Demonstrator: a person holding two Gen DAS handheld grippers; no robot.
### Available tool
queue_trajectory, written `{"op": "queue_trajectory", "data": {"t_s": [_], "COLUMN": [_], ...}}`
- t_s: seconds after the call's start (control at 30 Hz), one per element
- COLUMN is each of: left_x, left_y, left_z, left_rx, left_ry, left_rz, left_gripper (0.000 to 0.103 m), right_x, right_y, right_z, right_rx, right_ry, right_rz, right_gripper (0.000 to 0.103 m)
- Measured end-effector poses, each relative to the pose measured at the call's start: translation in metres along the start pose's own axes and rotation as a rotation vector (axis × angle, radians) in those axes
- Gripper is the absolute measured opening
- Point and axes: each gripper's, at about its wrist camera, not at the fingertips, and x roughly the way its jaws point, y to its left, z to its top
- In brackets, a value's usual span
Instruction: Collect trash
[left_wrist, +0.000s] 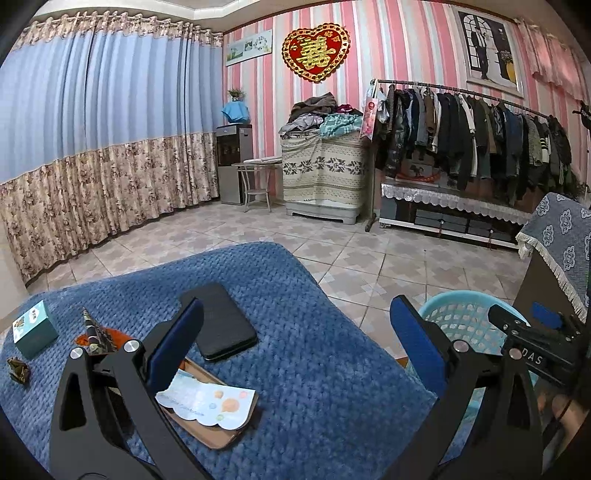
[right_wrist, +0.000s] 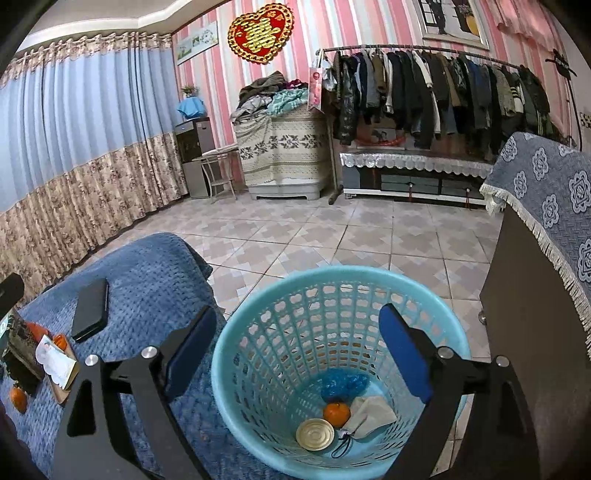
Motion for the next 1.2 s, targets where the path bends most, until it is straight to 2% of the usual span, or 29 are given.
{"op": "queue_trajectory", "data": {"t_s": [1.2], "left_x": [-0.0012], "left_y": [0.0088], "left_z": [0.0009], "left_rx": [-0.009], "left_ry": [-0.002], "left_rz": [0.004], "left_gripper": [0.097], "right_x": [-0.0018], "right_y": [0.0044], "right_z": [0.0003], "right_rx": [-0.013], "right_ry": [-0.006], "right_rz": [0.006], "right_gripper": [0.088]}}
